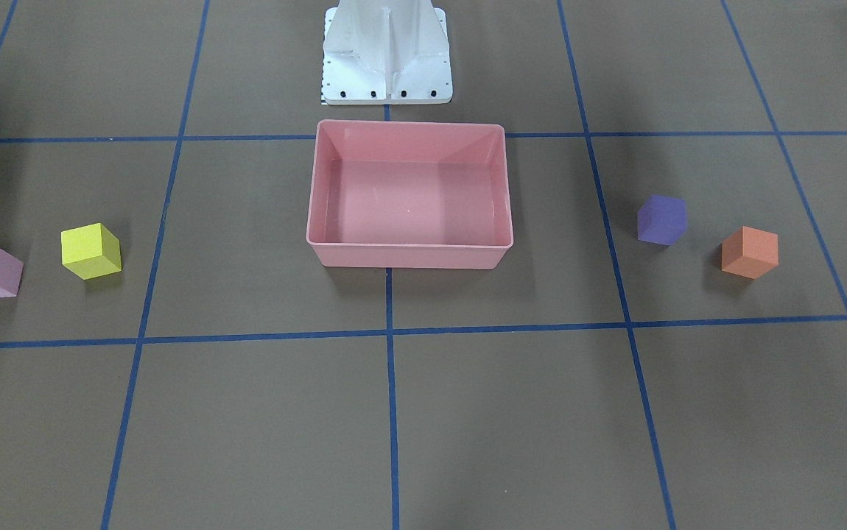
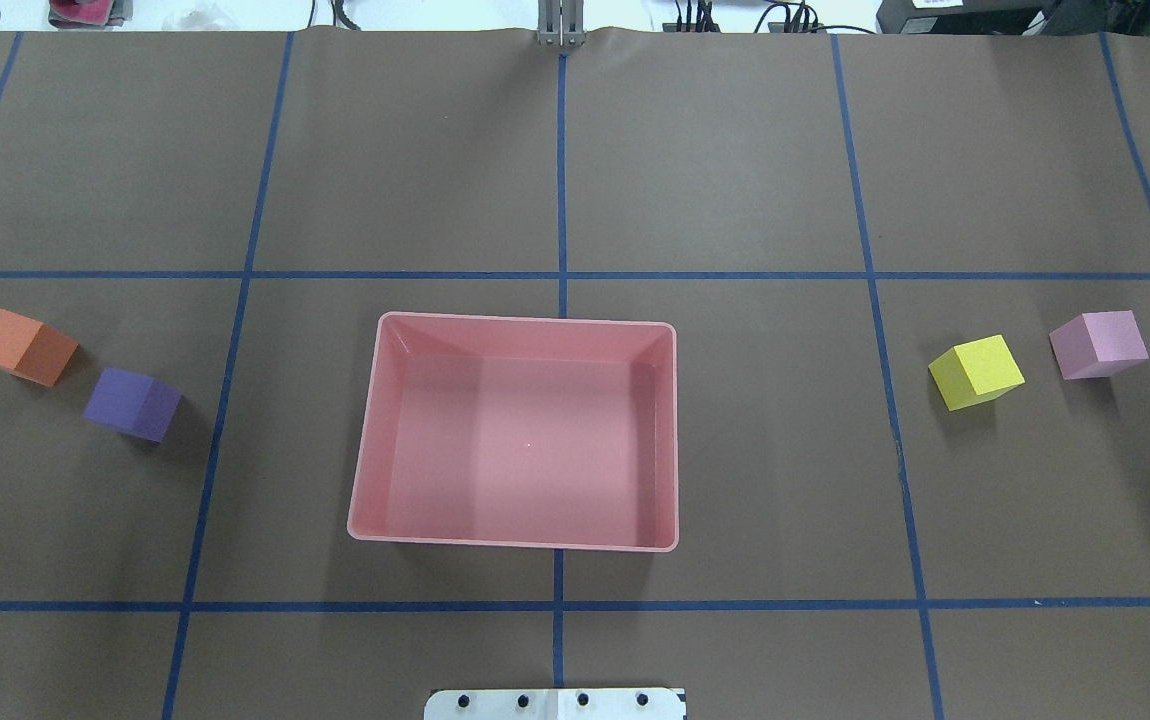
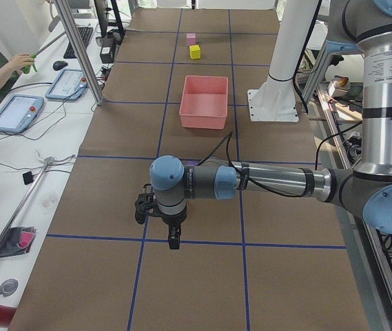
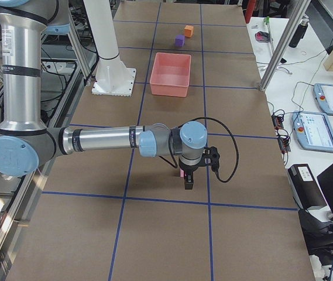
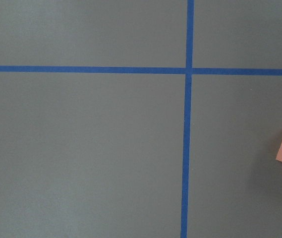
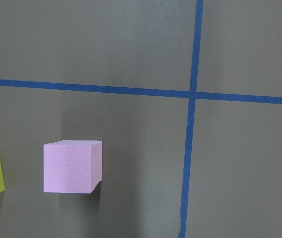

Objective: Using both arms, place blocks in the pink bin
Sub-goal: 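Move both grippers toward the cubes on their sides of the bin, then grasp the orange cube with left gripper while right approaches yellow cube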

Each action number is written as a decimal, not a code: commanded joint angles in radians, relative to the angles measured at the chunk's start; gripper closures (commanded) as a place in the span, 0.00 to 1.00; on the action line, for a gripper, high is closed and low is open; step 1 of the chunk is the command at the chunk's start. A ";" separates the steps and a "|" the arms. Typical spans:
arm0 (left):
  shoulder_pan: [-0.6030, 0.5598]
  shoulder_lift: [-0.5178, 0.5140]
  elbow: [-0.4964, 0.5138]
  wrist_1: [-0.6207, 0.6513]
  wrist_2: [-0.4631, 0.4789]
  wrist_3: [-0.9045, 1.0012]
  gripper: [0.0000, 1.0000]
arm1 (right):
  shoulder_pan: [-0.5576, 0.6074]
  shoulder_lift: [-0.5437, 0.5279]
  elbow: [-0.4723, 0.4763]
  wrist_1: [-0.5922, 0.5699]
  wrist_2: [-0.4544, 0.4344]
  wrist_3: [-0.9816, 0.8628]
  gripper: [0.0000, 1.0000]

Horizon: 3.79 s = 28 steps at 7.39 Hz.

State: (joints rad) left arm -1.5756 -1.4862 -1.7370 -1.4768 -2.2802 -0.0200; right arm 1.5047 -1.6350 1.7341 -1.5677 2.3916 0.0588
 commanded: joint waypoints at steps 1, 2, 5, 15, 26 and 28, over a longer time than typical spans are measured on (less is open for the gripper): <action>0.000 0.000 0.002 0.000 0.001 0.002 0.00 | 0.000 0.001 0.001 0.000 0.001 0.001 0.00; 0.000 0.000 0.001 0.001 -0.001 0.000 0.00 | 0.000 0.001 0.002 0.000 -0.002 0.001 0.00; 0.000 -0.035 -0.019 0.001 -0.018 -0.006 0.00 | 0.000 0.012 0.004 0.000 -0.003 0.001 0.00; 0.343 -0.111 -0.059 -0.478 -0.082 -0.734 0.00 | -0.052 0.096 0.021 0.091 0.085 0.194 0.00; 0.526 -0.091 0.136 -0.701 0.142 -0.476 0.01 | -0.259 0.231 0.163 0.089 0.090 0.644 0.00; 0.531 -0.083 0.140 -0.700 0.140 -0.419 0.01 | -0.261 0.244 0.163 0.089 0.092 0.645 0.00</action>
State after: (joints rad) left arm -1.0477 -1.5729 -1.5991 -2.1769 -2.1398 -0.4702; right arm 1.2462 -1.3972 1.8968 -1.4785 2.4828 0.7028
